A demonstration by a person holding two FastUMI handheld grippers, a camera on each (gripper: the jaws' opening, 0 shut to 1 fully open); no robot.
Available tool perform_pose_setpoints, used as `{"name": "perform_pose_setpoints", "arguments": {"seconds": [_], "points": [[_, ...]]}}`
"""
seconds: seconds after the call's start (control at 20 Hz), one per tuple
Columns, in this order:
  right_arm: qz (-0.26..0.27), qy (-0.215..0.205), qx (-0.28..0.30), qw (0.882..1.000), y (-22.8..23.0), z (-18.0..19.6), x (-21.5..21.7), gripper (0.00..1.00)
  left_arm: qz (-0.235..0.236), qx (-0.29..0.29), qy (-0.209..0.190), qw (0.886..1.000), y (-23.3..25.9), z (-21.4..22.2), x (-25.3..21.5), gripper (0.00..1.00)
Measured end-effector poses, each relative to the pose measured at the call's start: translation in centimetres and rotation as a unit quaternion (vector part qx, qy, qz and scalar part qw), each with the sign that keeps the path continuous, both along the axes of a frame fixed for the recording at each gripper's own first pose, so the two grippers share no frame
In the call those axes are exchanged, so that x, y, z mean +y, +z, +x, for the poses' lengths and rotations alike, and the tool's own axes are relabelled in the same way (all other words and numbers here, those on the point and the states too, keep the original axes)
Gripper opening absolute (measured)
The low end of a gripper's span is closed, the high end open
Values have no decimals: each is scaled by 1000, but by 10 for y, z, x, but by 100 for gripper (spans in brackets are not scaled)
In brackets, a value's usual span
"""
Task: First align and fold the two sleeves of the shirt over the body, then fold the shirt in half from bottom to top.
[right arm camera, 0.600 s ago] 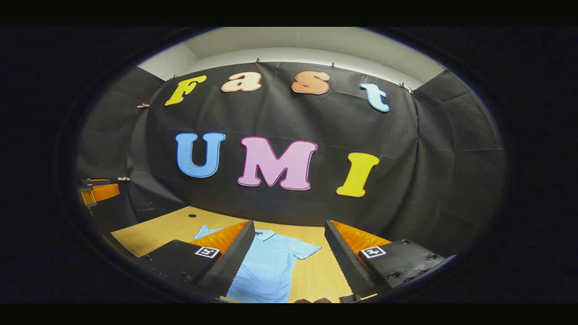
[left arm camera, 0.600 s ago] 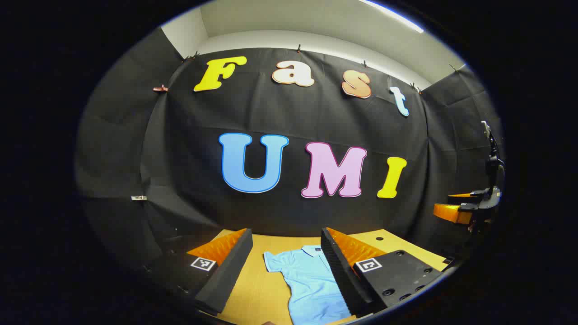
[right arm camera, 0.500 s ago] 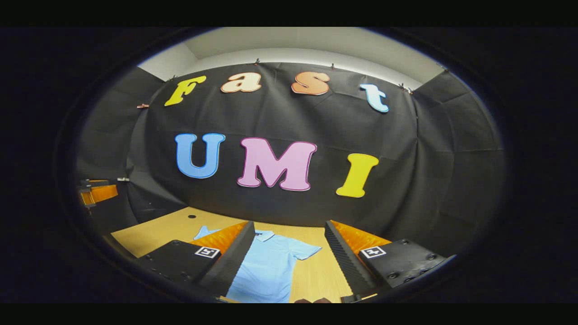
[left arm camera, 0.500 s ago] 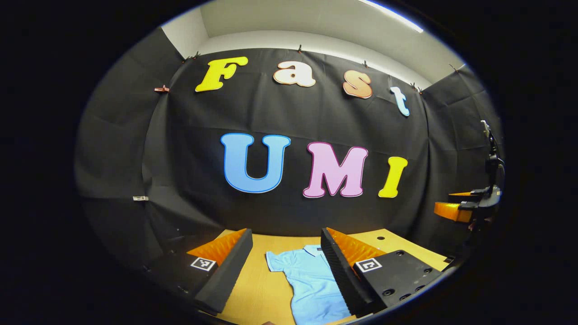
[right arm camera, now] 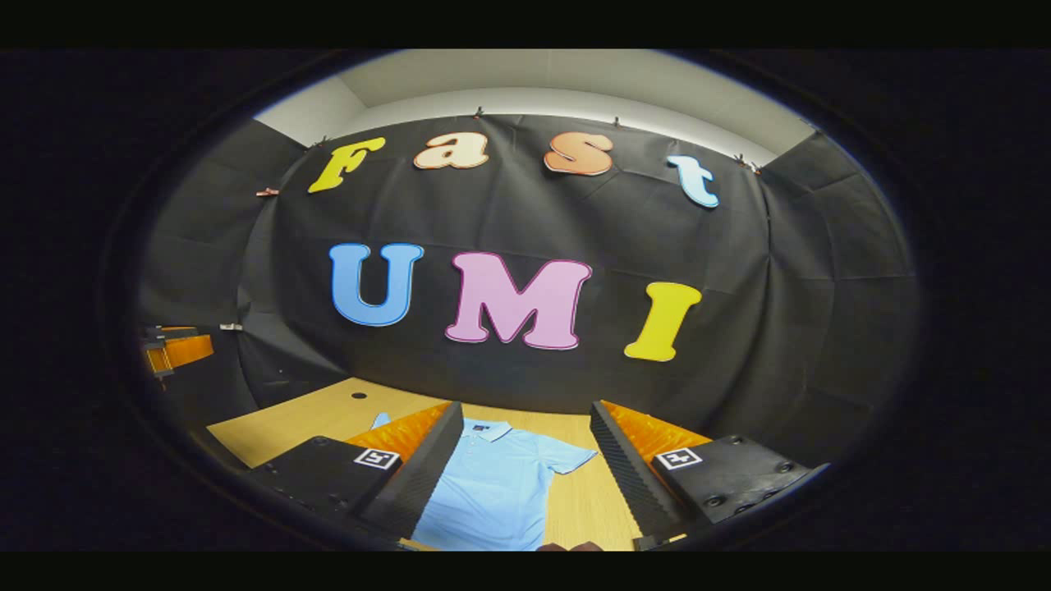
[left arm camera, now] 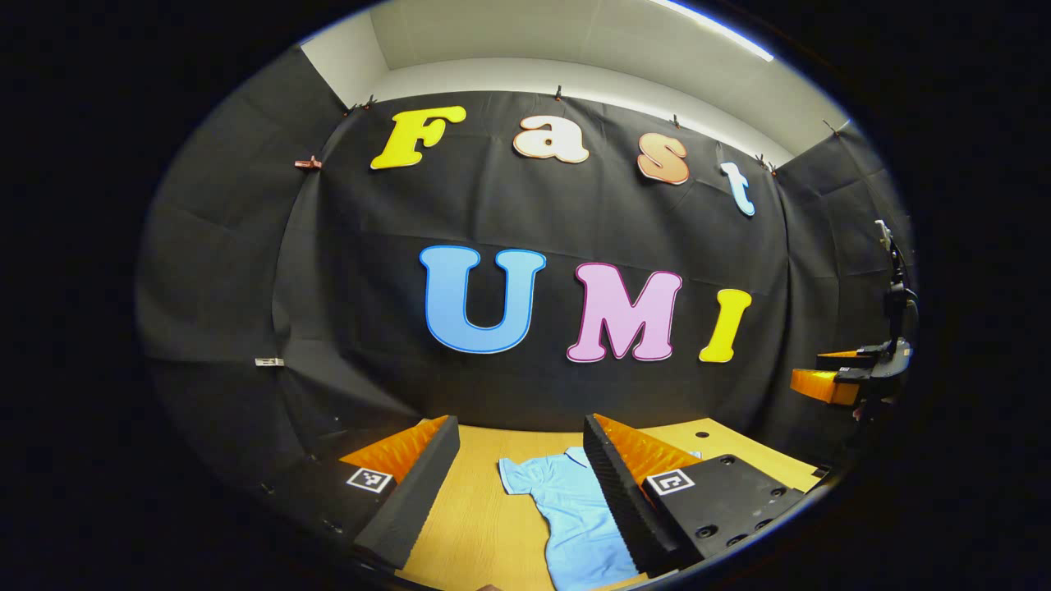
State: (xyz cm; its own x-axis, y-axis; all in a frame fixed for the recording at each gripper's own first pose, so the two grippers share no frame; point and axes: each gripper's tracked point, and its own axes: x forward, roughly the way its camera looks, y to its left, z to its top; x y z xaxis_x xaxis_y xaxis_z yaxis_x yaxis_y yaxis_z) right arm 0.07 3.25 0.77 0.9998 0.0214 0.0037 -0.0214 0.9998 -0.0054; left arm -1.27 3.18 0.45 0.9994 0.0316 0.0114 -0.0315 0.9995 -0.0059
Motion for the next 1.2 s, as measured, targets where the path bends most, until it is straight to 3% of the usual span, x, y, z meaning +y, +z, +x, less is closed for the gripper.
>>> {"name": "perform_pose_setpoints", "arguments": {"seconds": [0.25, 0.55, 0.9, 1.2], "points": [[-5, 1, 6, 1000, -3, 8, -2, 97, -5, 2, 0, 1000, -1, 1, 6, 96], [-28, 8, 48, 998, -24, 44, -27, 97, -17, 10, -5, 1000, -13, 11, 6, 96], [-14, 58, 107, 992, -70, 121, -45, 97, -2, 19, 6, 1000, -14, 40, -14, 96], [-8, 73, 173, 982, -143, 210, -81, 97, 7, 41, 25, 999, -23, 81, -33, 96]]}}
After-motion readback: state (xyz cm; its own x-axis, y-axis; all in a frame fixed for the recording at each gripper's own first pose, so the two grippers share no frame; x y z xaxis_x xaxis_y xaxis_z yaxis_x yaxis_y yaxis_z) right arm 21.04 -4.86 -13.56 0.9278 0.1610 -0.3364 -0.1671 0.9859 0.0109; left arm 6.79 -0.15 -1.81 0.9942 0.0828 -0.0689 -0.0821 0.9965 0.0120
